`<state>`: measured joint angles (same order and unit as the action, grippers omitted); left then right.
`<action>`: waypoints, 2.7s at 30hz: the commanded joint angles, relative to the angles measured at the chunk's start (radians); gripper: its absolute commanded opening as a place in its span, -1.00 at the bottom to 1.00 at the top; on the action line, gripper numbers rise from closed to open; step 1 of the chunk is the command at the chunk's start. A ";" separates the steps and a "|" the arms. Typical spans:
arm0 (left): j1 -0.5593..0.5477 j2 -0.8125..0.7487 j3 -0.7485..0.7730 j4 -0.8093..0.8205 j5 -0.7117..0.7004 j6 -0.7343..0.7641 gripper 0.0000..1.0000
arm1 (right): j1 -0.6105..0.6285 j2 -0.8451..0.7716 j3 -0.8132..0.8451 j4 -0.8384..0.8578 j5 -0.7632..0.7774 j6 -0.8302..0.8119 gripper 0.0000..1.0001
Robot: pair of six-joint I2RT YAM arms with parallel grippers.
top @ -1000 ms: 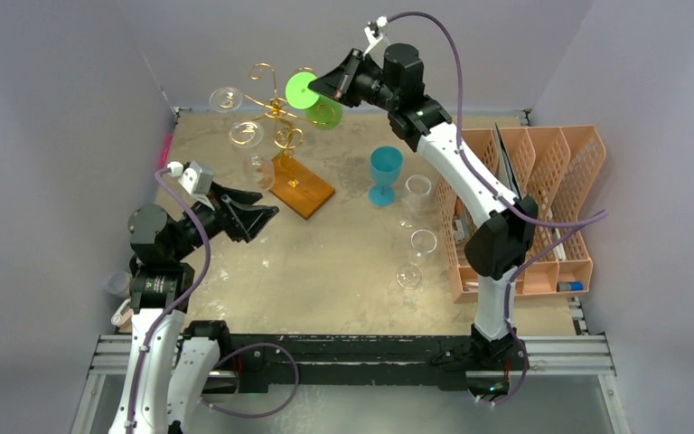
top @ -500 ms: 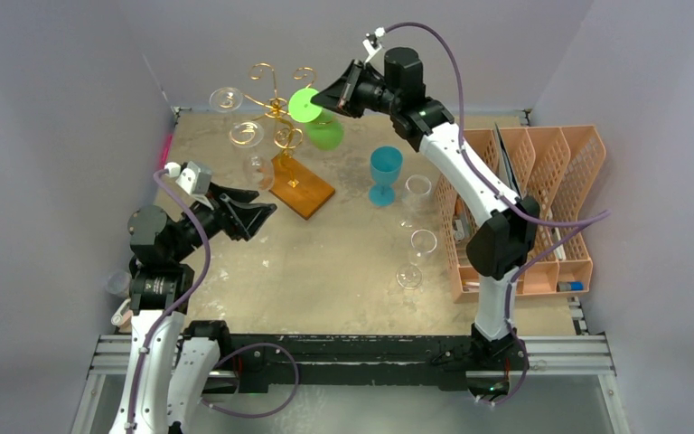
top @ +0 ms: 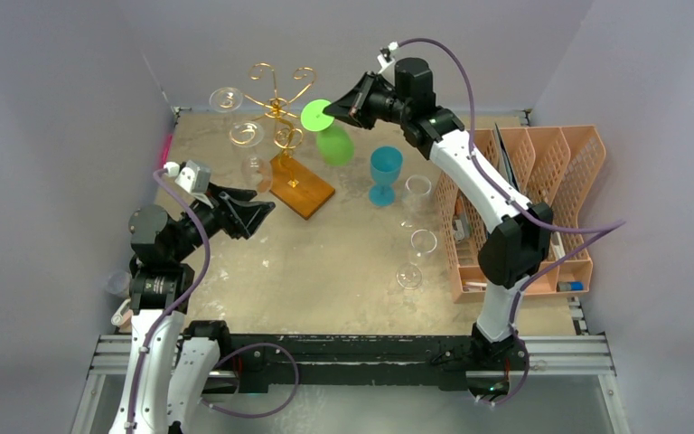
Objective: Place the wine glass upside down on the wine glass rack
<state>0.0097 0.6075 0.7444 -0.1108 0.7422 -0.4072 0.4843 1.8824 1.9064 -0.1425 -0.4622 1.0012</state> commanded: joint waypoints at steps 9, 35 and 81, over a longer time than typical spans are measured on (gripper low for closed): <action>-0.003 -0.003 0.024 0.007 -0.012 0.011 0.14 | -0.035 -0.094 -0.063 0.085 0.053 0.056 -1.00; -0.003 -0.009 0.018 0.009 -0.002 0.017 0.13 | -0.046 0.018 0.050 0.036 0.113 0.027 -0.63; -0.003 0.009 0.055 -0.040 -0.046 0.010 0.31 | -0.016 -0.675 -0.288 -0.641 0.252 -0.718 0.20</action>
<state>0.0097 0.5980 0.7528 -0.1608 0.7052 -0.4000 0.4526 1.2396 1.6077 -0.6262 -0.1860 0.4404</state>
